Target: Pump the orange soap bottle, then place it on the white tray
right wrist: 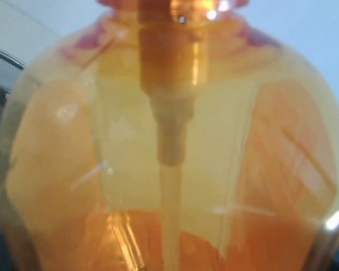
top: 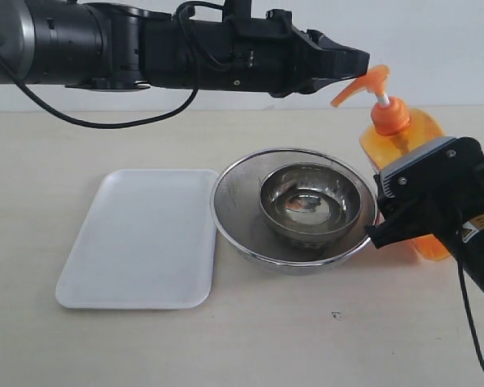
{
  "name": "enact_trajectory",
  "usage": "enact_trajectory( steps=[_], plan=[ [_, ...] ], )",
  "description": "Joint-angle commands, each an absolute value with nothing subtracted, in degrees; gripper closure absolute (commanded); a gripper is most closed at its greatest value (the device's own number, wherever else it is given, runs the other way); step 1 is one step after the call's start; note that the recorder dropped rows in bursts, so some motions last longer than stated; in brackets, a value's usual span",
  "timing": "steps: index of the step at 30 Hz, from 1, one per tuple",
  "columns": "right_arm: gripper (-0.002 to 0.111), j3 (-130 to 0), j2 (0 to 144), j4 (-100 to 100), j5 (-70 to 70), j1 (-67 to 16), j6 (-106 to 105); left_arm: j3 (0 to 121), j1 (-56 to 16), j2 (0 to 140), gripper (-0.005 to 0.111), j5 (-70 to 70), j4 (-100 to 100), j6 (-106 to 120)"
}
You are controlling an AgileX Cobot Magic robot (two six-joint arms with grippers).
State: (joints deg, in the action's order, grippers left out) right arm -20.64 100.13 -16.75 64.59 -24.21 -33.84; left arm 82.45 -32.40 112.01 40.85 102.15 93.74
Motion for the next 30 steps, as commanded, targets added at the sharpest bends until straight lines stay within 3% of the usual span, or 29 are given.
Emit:
enact_trajectory(
  steps=[1, 7, 16, 30],
  plan=[
    [0.108, -20.81, 99.52, -17.68, 66.52, -24.59, -31.87, 81.31, -30.15, 108.53, 0.102, 39.47, 99.95, 94.28],
    [0.108, -20.81, 99.52, -18.78, 67.44, -24.59, -28.63, 78.71, -27.8, 101.96, 0.102, 37.72, 98.18, 92.57],
    [0.108, -20.81, 99.52, -24.44, 68.29, -24.59, -22.29, 62.91, -22.34, 87.24, 0.102, 34.52, 99.95, 99.49],
    [0.108, -20.81, 99.52, -25.57, 67.49, -24.59, -19.33, 40.85, -21.83, 59.47, 0.102, 26.21, 99.95, 102.4]
  ],
)
